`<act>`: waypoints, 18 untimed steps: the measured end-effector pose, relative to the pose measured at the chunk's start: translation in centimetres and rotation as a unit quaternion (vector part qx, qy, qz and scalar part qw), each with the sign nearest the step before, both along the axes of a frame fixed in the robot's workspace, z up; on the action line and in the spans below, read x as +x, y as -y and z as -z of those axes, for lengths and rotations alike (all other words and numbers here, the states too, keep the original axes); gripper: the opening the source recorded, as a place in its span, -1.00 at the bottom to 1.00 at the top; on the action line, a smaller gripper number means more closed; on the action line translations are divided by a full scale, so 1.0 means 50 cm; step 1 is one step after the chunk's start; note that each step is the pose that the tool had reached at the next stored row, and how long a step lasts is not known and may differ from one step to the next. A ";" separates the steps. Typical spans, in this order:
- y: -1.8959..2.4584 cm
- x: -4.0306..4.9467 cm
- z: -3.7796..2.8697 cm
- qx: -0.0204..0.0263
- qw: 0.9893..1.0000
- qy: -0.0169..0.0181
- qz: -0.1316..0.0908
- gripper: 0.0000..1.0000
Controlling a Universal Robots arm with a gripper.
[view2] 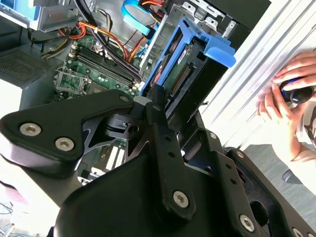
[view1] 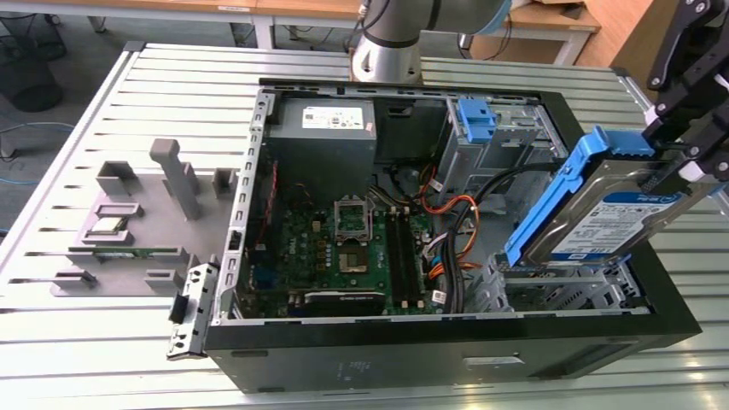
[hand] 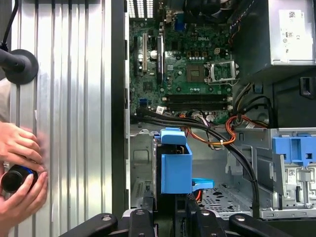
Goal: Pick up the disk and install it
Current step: 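Insert the disk into the insertion slot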
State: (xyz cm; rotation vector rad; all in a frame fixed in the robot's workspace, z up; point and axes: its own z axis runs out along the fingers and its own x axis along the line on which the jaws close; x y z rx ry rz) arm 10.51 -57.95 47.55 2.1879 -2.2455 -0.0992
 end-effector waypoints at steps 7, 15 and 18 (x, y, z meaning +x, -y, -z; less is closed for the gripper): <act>0.0001 0.000 0.005 0.000 1.000 0.000 -0.026 -0.30; 0.0000 0.000 0.006 0.002 1.000 0.000 -0.026 -0.30; 0.0000 0.000 0.006 0.002 1.000 0.000 -0.026 -0.30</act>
